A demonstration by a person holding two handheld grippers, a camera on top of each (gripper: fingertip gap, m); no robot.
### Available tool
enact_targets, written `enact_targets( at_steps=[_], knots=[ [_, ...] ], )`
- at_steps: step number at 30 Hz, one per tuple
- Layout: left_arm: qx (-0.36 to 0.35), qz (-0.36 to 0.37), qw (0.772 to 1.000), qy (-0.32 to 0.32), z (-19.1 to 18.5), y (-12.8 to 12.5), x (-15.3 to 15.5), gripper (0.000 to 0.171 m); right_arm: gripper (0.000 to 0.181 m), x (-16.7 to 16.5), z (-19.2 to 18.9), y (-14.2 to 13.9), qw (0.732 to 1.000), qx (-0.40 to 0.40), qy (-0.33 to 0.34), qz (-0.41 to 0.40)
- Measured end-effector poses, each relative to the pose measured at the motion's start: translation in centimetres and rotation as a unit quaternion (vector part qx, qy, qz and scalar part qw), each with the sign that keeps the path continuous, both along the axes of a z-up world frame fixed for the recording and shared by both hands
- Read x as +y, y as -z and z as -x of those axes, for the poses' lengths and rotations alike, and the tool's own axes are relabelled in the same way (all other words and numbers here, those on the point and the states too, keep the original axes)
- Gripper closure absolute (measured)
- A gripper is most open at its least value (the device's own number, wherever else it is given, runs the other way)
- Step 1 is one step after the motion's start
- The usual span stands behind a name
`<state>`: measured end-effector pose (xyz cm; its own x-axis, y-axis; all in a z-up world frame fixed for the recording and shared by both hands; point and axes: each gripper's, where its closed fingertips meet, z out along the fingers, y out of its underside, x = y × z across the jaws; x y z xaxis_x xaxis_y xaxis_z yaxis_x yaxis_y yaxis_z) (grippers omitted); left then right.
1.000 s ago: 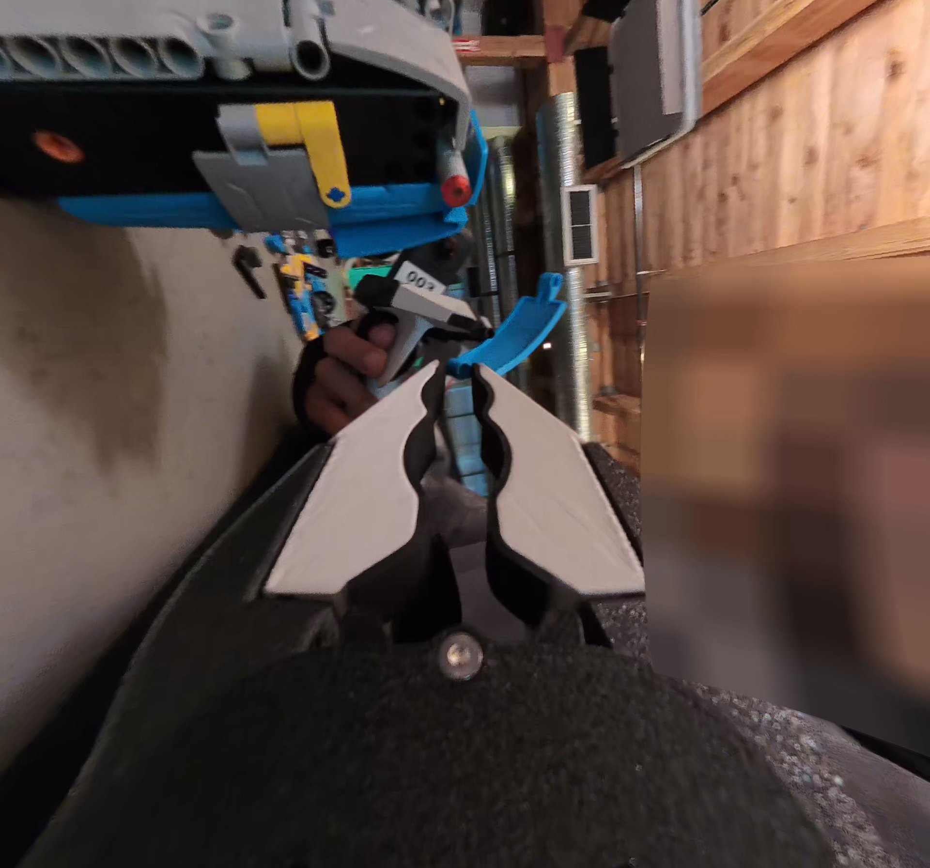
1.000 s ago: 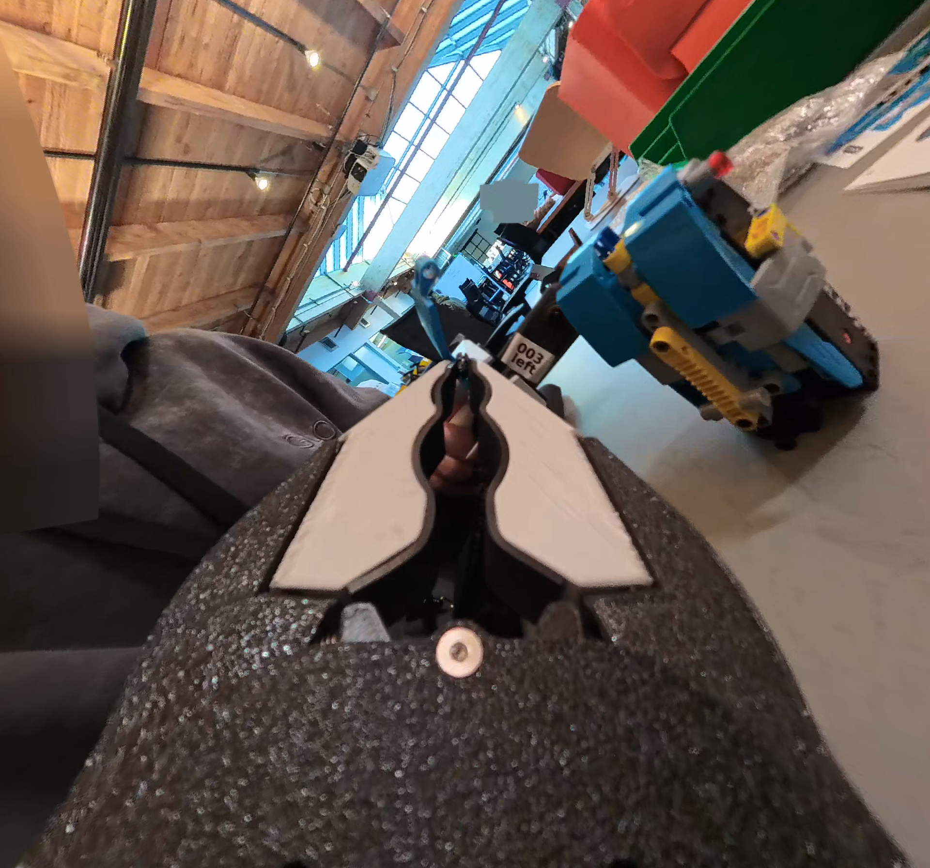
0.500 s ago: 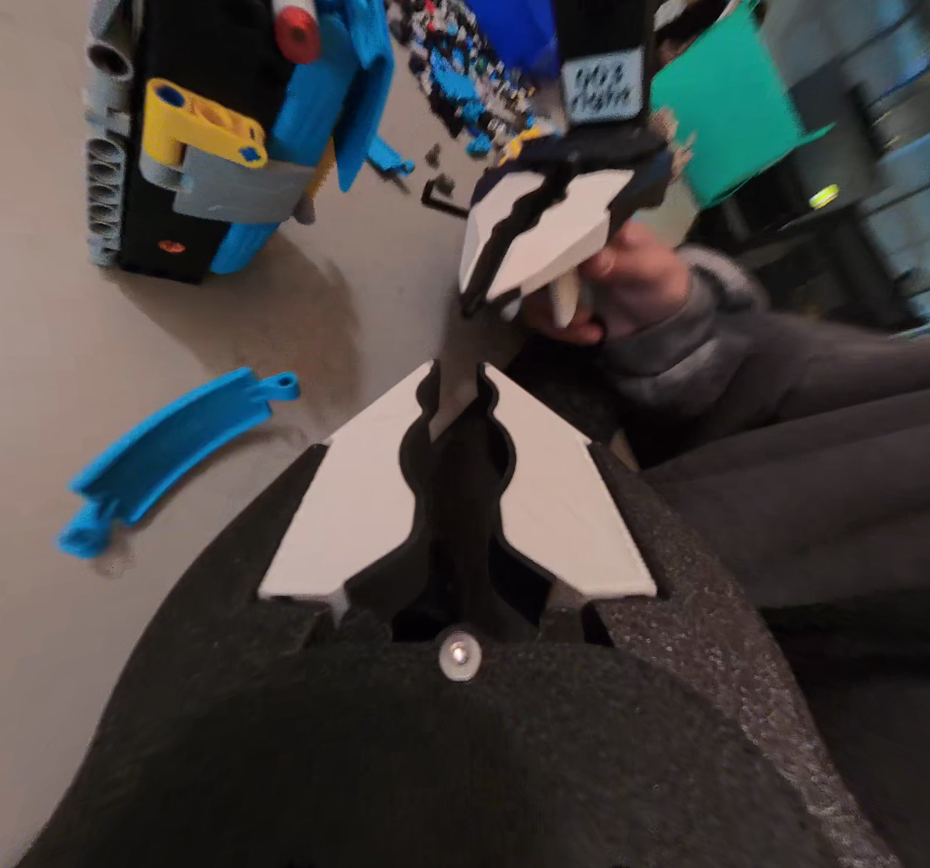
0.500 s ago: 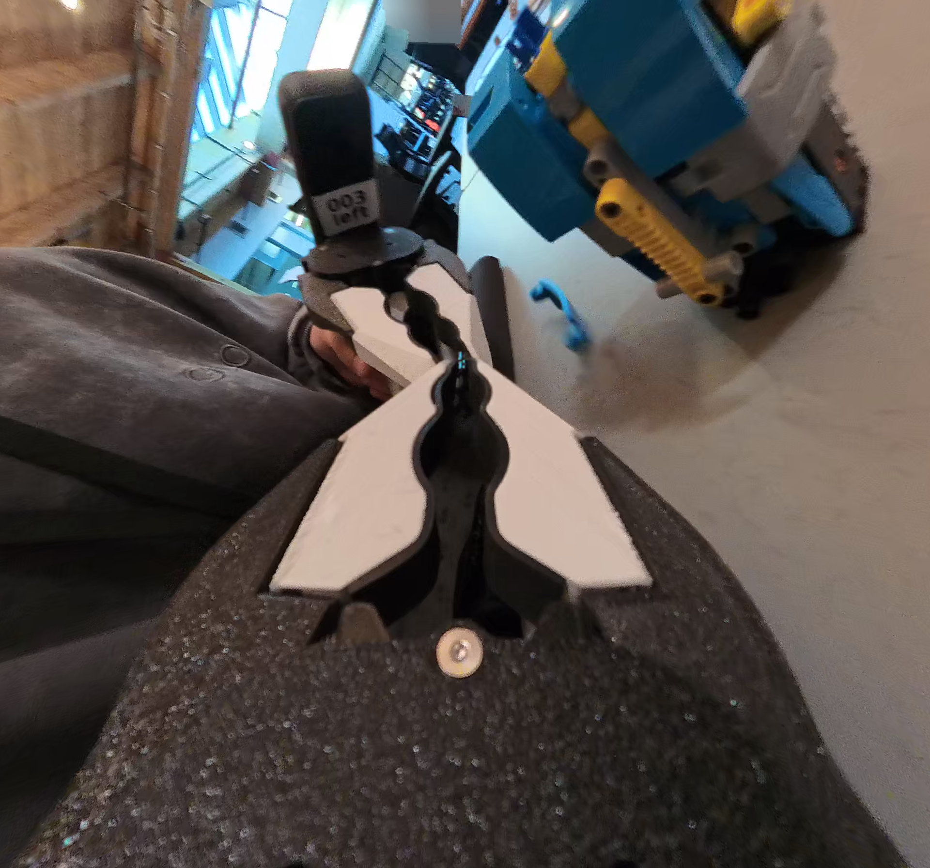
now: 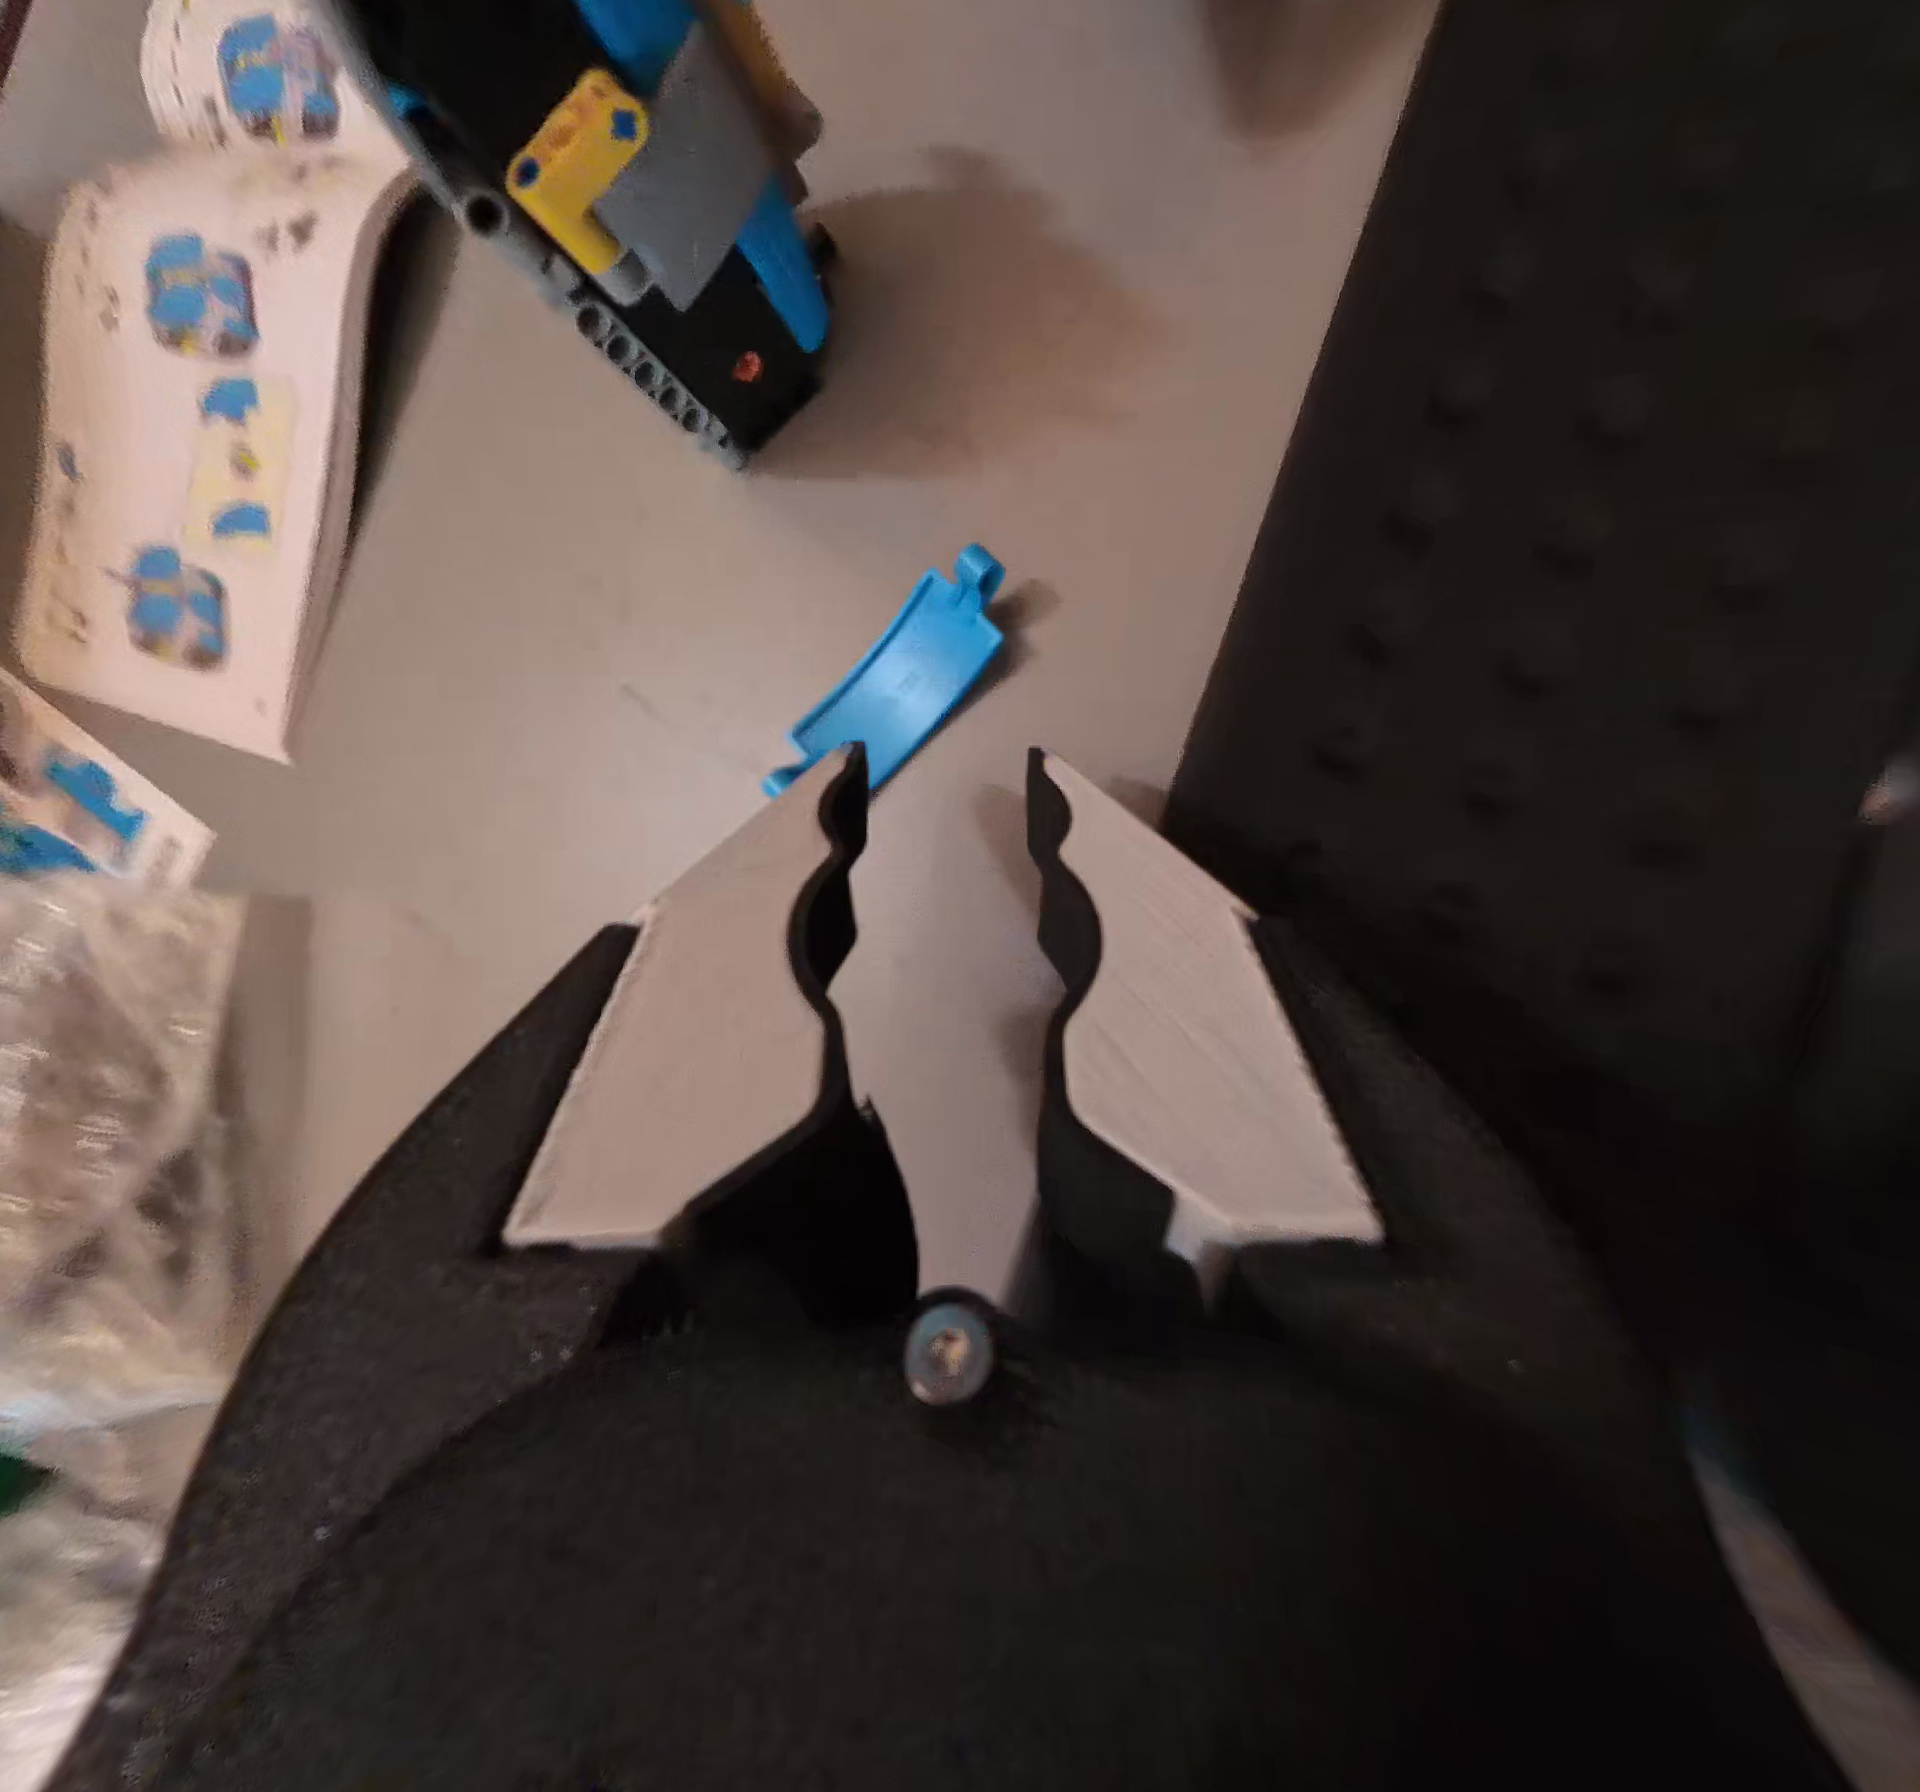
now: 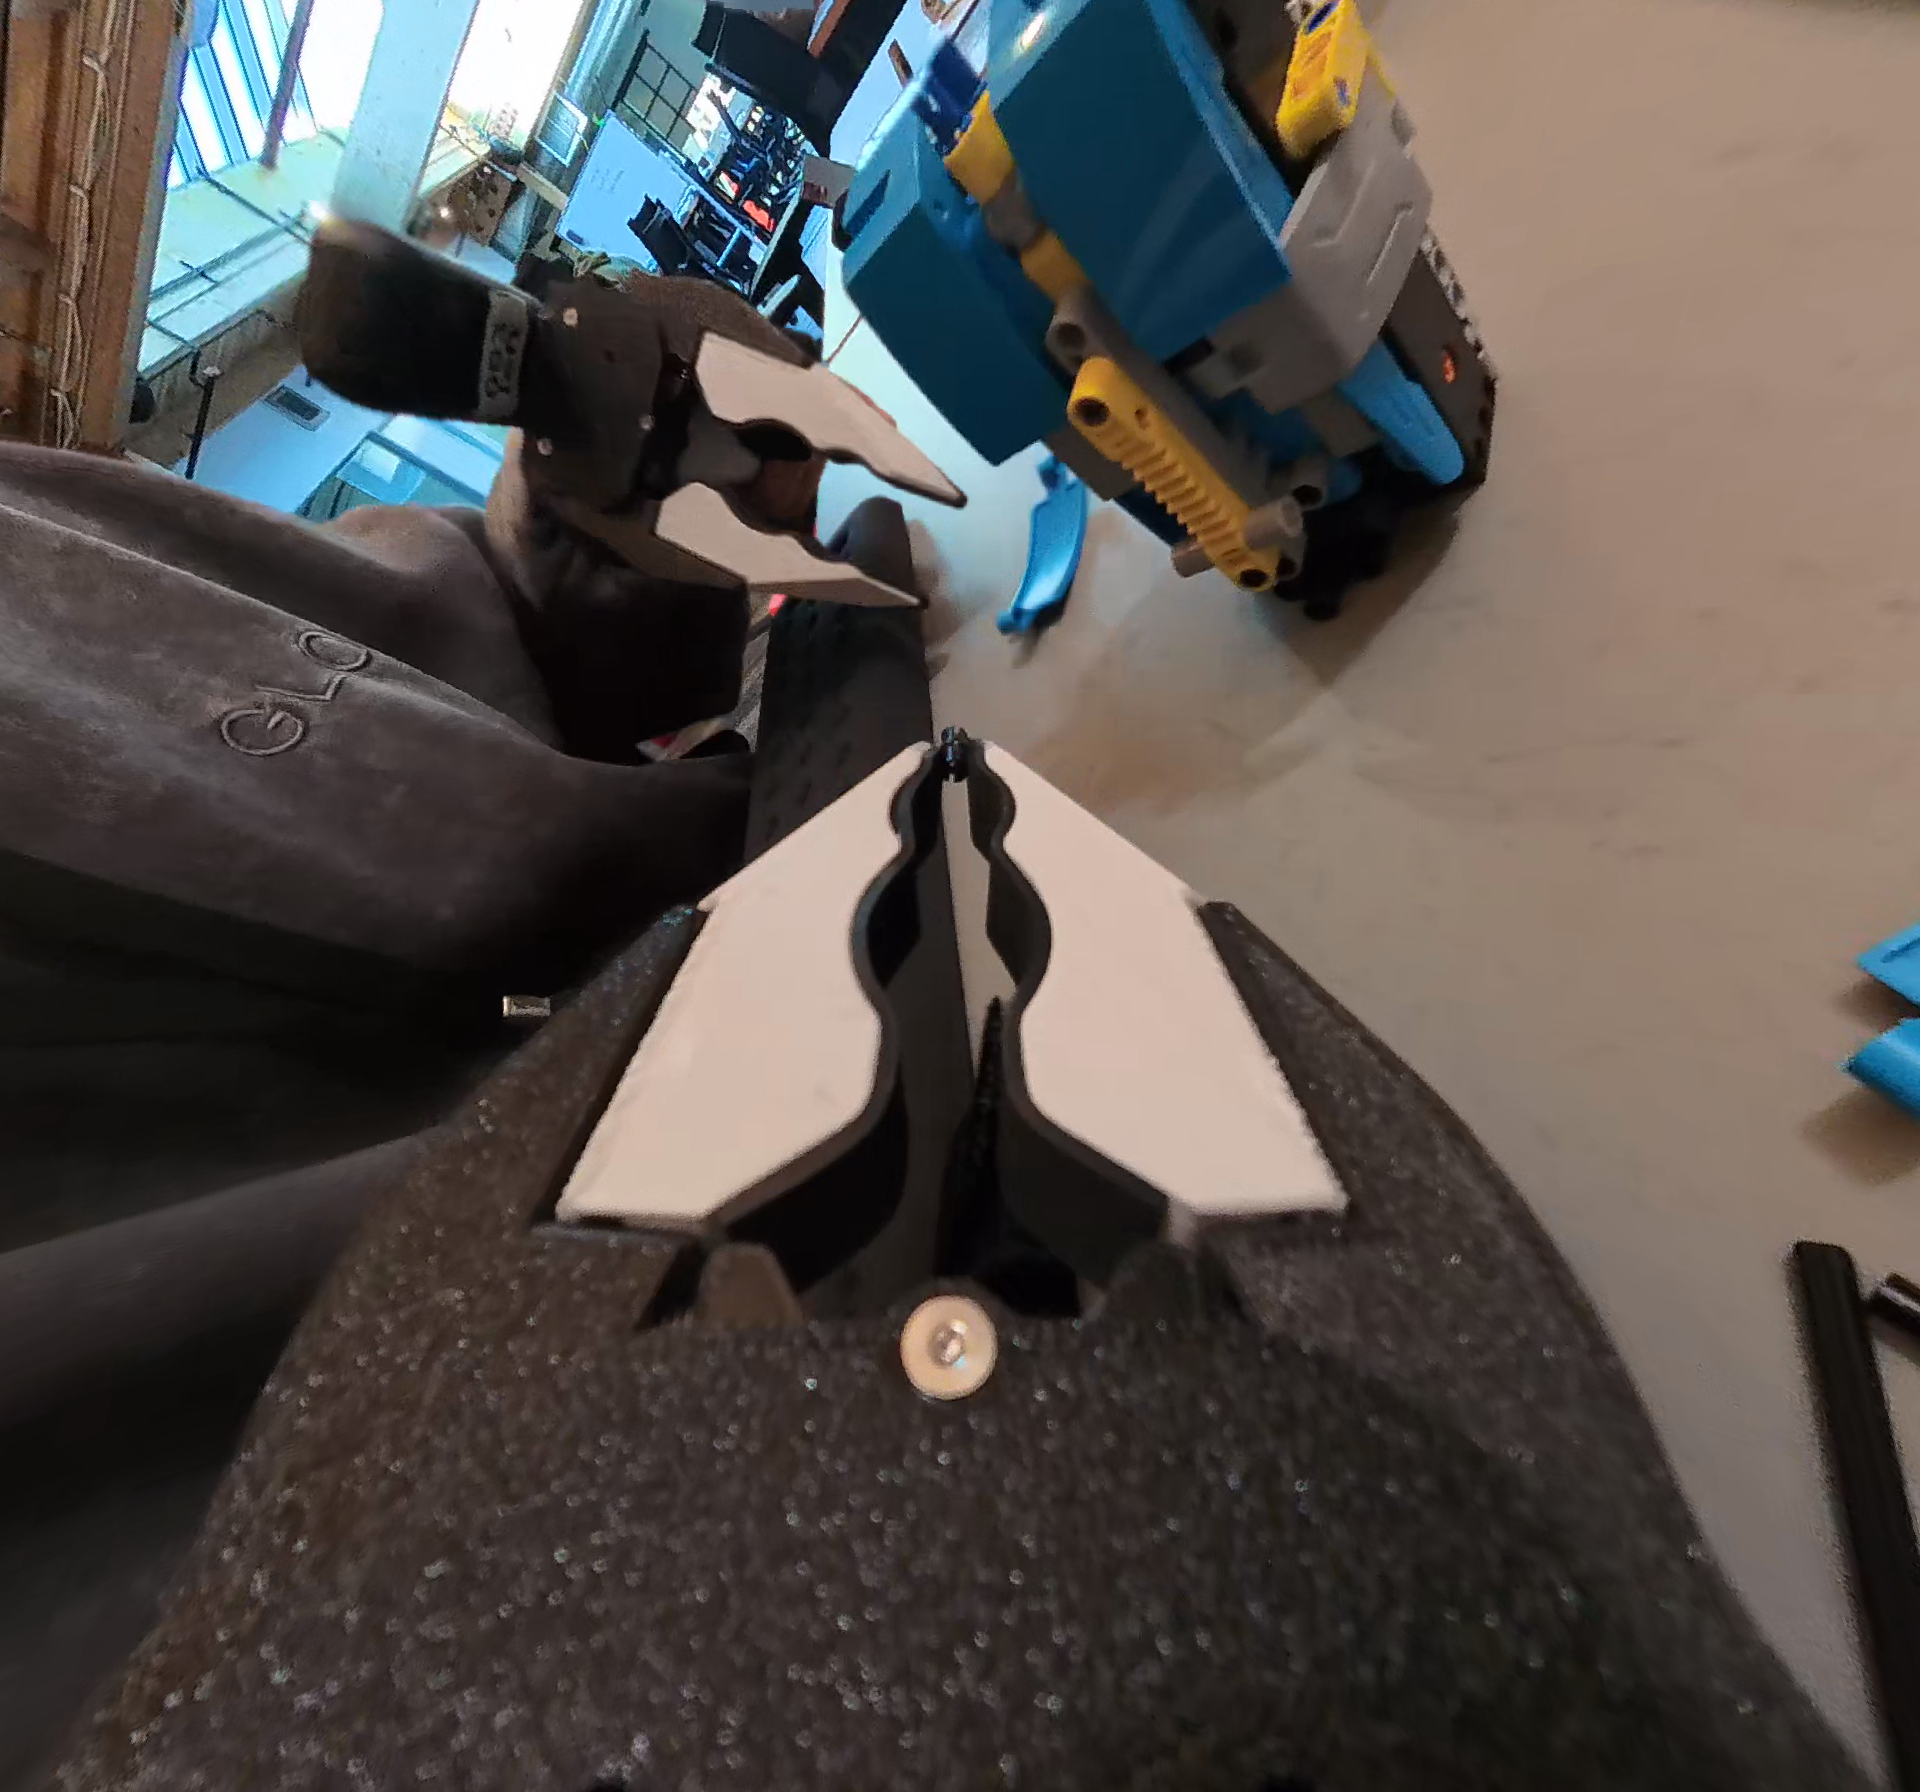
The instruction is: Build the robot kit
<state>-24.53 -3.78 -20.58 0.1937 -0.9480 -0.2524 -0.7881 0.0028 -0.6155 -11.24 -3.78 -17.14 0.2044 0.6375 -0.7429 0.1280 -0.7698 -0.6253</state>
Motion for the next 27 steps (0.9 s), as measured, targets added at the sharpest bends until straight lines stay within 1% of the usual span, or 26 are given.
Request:
enact_targets(
  at_steps=[2,4,5,7,9,12,13,14,18,23,27],
  knots=[
    [0.038,-0.052,0.997,0.046,0.1,0.2,1.0,0.141,0.177,0.1,-0.1,-0.1,1.0,0.003,0.003,0.001],
    [0.055,-0.075,0.991,0.095,-0.4,0.1,1.3,0.141,0.177,0.2,-0.2,-0.2,1.0,0.009,0.008,0.0],
    [0.059,-0.072,0.989,0.117,-0.6,0.2,1.3,0.14,0.177,0.3,-0.3,-0.4,1.0,0.013,0.01,0.0],
    [0.07,-0.054,0.986,0.14,-0.7,0.4,1.7,0.134,0.177,0.3,-0.4,-0.5,1.0,0.02,0.013,0.001],
    [0.075,-0.019,0.985,0.157,-0.6,0.7,1.8,0.132,0.177,0.3,-0.5,-0.6,1.0,0.023,0.013,0.003],
    [0.077,0.038,0.978,0.189,-0.7,1.5,1.1,0.132,0.177,0.2,-0.4,-0.5,1.0,0.024,0.007,0.006],
    [0.082,0.049,0.976,0.196,-0.8,1.9,0.9,0.132,0.177,0.1,-0.3,-0.5,1.0,0.024,0.005,0.007],
    [0.085,0.063,0.974,0.202,-0.8,2.1,0.7,0.136,0.177,0.1,-0.3,-0.5,1.0,0.024,0.002,0.008],
    [0.093,0.106,0.969,0.202,-1.0,2.4,0.8,0.135,0.177,0.0,-0.2,-0.5,1.0,0.028,-0.001,0.01],
    [0.134,0.088,0.961,0.226,-0.9,2.3,1.1,0.133,0.177,0.0,-0.3,-0.7,0.999,0.036,-0.002,0.017],
    [0.134,0.107,0.958,0.231,-0.9,2.4,1.3,0.133,0.177,0.0,-0.3,-0.7,0.999,0.039,-0.004,0.019]
  ],
)
